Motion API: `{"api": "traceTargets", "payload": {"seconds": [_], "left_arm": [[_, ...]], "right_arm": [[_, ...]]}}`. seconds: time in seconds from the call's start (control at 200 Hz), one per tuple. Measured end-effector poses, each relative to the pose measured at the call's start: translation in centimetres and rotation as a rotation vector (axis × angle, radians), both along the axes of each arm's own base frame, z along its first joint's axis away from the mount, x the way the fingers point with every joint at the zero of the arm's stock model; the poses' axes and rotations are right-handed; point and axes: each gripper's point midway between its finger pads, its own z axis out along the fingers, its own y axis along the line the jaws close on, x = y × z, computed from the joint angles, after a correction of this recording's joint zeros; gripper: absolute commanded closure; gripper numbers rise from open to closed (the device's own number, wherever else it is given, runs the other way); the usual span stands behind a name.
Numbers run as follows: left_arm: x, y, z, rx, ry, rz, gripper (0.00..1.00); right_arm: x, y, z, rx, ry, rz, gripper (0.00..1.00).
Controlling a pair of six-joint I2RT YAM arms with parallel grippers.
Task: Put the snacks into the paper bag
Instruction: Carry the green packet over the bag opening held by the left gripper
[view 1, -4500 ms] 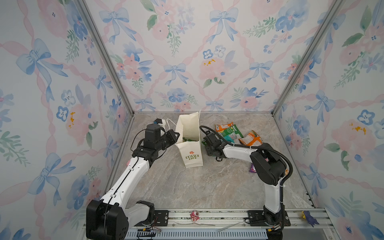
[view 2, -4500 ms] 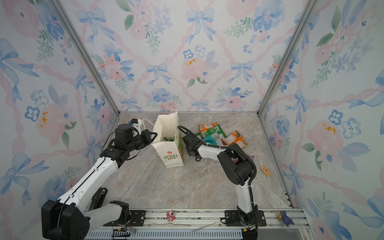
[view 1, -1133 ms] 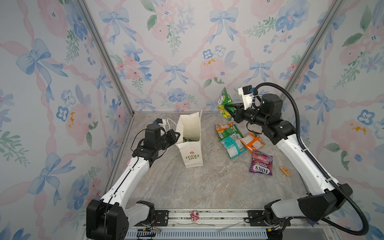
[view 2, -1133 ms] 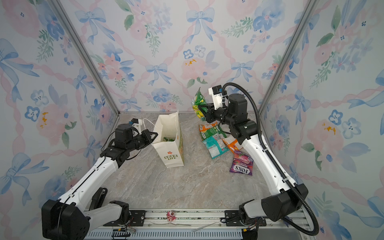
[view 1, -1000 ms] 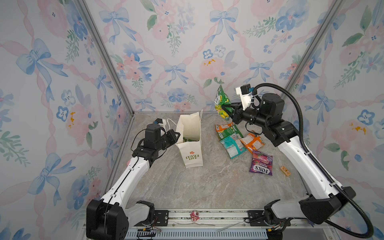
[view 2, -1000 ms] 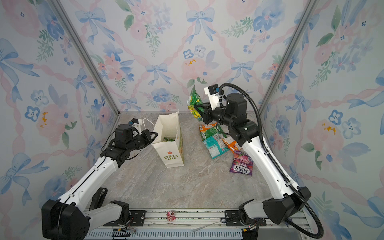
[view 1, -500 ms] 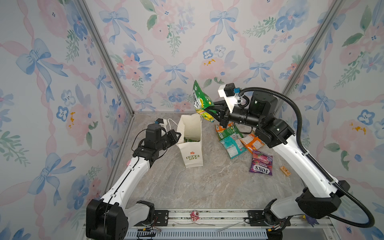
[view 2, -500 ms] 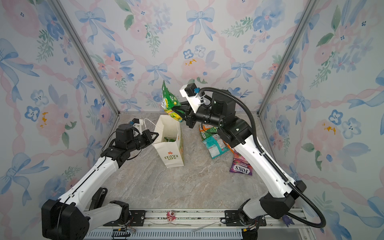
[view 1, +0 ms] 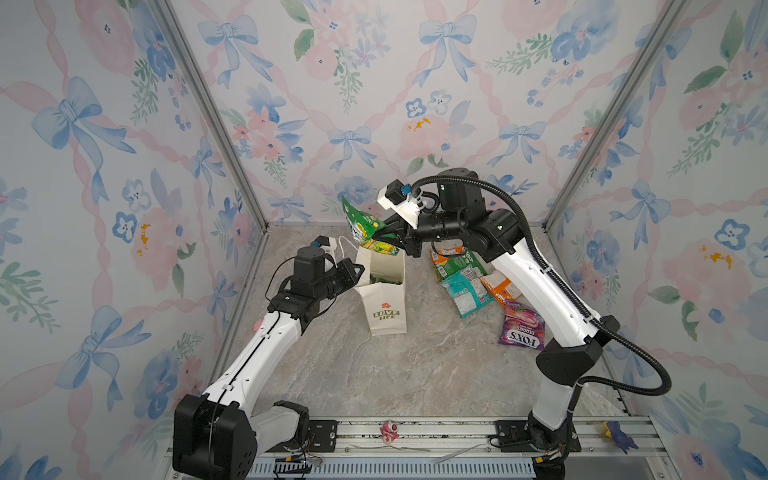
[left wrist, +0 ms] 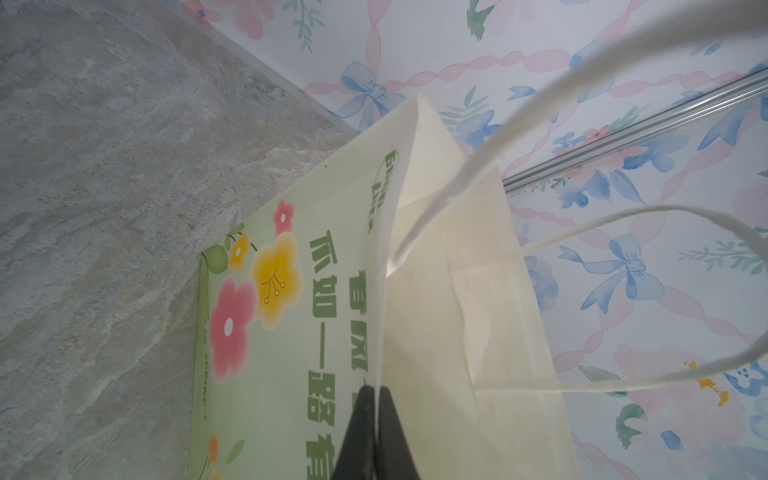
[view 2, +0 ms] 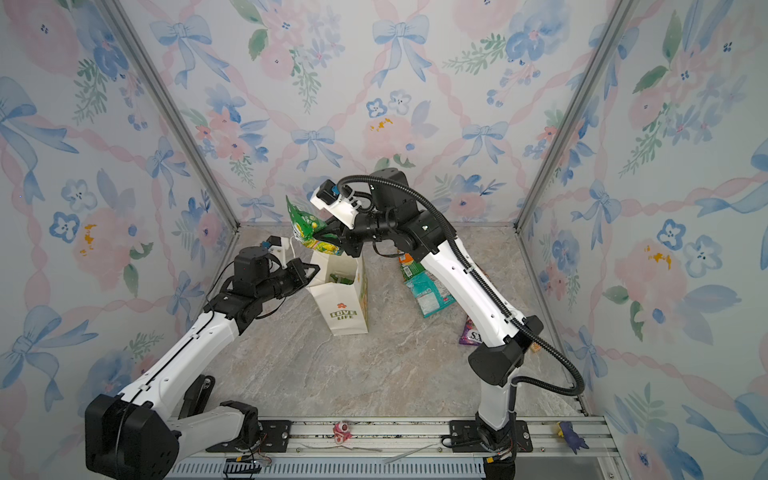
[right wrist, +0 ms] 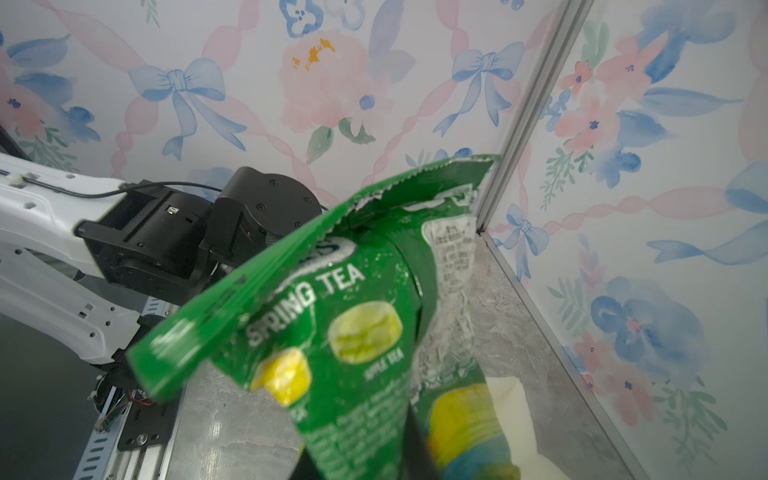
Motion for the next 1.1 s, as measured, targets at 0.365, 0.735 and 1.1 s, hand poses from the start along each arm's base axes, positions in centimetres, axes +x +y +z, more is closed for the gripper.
{"api": "traceTargets", "payload": {"seconds": [0.365, 0.735, 1.1], "left_arm": [[0.0, -0.1, 0.1, -0.002, -0.002, -0.003, 1.0], [-0.1, -0.3, 0.1, -0.003, -0.003, -0.009, 1.0], [-0.1, -0.6, 0.1, -0.007, 0.001, -0.013, 1.0]], "right_arm": [[-0.3, -0.6, -2.0, -0.057, 0.058, 0.039, 1.0], [1.4, -1.5, -4.6, -0.104, 0.128, 0.011, 1.0], [2.4, -1.4, -7.0, -0.154, 0.173, -0.013, 1.0]]}}
